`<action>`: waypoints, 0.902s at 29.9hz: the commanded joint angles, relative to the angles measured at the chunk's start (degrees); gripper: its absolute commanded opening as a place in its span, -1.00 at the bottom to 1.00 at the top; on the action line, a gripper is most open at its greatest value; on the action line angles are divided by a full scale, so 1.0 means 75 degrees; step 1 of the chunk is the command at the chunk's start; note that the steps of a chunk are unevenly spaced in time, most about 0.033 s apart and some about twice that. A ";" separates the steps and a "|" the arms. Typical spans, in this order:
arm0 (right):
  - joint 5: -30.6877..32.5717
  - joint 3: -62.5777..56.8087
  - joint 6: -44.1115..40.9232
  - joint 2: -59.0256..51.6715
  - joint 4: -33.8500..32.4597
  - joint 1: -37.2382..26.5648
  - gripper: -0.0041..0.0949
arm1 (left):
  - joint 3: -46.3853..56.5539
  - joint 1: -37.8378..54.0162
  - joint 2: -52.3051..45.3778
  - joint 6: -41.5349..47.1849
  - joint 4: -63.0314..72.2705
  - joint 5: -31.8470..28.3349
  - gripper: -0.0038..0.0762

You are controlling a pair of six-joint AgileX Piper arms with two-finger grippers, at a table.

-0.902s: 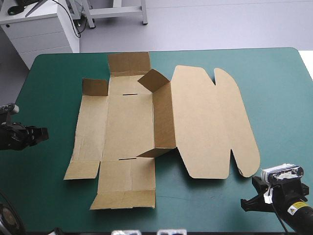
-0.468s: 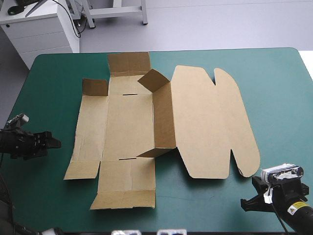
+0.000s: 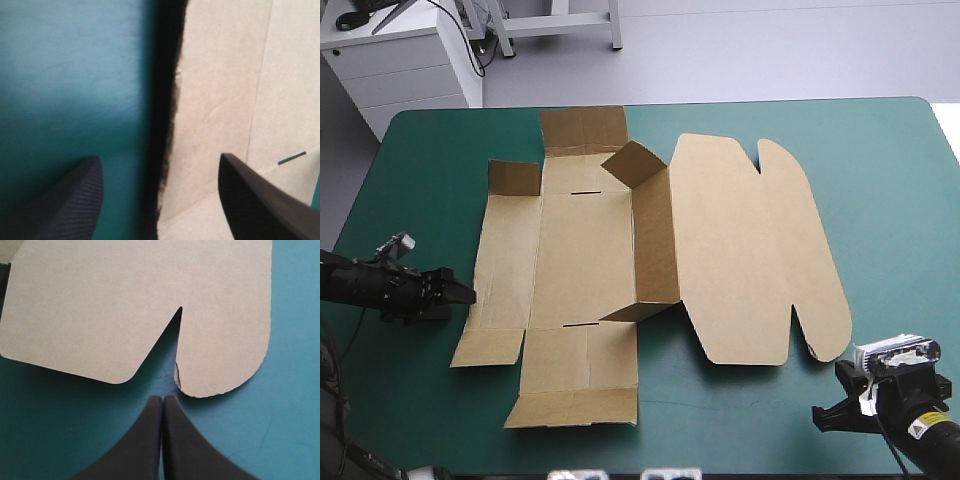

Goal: Fold the box

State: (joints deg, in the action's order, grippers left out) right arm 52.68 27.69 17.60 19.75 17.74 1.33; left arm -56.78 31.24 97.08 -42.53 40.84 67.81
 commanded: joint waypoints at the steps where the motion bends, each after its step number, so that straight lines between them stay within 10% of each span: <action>1: -0.0458 0.0194 0.0072 0.0077 0.0094 0.0034 -0.96 | 0.0072 -0.0463 -0.0043 -0.0025 0.0380 0.0077 0.30; 15: -0.0458 0.0194 0.0072 0.0077 0.0094 0.0034 -0.96 | 0.0285 -0.1240 0.0269 -0.0057 0.1008 0.0366 0.22; 23: -0.0458 0.0194 0.0072 0.0077 0.0094 0.0034 -0.96 | 0.0285 -0.1317 0.0274 0.0063 0.1113 -0.0081 -0.85; 27: -0.0458 0.0194 0.0072 0.0077 0.0094 0.0034 -0.96 | 0.0285 -0.1317 0.0274 -0.0044 0.1618 0.0282 -0.92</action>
State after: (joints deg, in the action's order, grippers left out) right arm 52.68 27.69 17.60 19.75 17.74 1.33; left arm -54.19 22.02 100.72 -42.83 49.85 69.16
